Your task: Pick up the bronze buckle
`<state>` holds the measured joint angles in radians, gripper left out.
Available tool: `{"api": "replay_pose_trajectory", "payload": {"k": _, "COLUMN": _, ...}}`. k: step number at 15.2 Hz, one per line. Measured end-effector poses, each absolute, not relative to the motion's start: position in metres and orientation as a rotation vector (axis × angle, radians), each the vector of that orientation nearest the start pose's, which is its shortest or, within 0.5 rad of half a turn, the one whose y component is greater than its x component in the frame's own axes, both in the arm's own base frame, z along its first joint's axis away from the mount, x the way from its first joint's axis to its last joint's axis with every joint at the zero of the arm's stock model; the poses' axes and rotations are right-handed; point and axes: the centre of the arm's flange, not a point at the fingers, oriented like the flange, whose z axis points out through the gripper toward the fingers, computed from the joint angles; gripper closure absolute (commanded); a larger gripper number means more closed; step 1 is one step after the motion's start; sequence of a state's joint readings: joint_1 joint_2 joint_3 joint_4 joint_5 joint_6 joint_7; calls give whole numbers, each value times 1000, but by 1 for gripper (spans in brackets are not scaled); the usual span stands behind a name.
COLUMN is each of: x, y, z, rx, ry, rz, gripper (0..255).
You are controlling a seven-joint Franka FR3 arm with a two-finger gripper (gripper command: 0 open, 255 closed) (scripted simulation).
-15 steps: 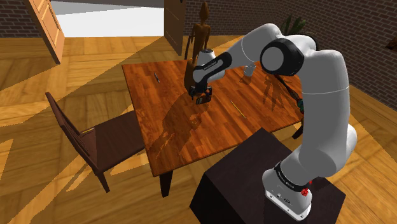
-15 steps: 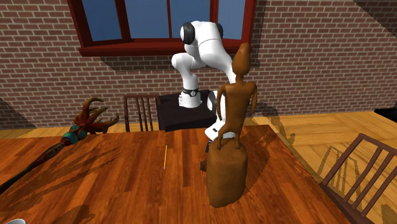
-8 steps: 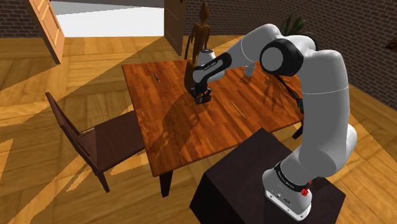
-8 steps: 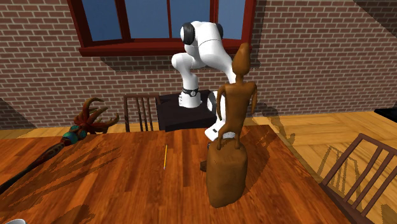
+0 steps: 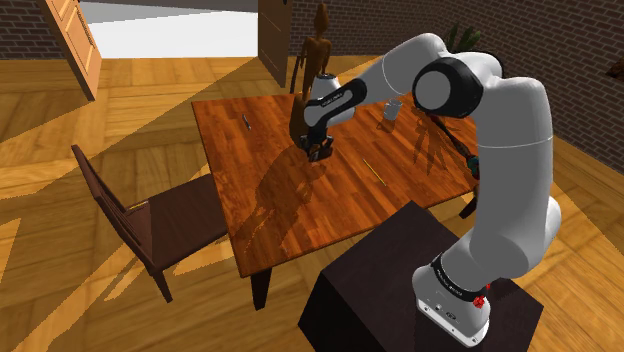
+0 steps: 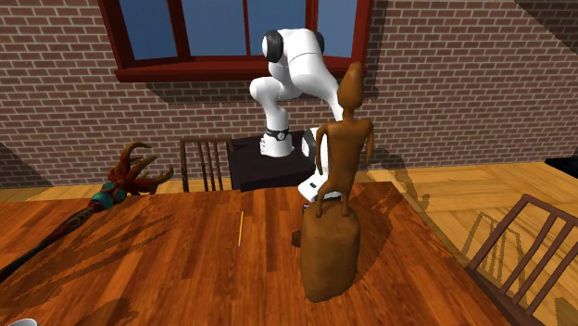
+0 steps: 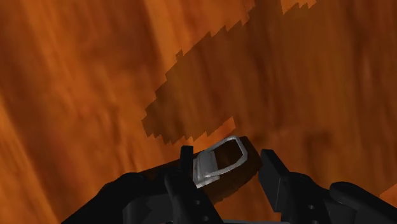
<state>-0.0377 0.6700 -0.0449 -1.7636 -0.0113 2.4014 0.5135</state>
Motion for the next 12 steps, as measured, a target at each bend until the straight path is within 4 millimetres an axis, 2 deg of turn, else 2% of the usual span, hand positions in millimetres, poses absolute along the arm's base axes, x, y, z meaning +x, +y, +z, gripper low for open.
{"api": "replay_pose_trajectory", "payload": {"k": 12, "x": 656, "y": -52, "z": 243, "rx": -3051, "ry": 908, "rz": 34, "gripper": 255}}
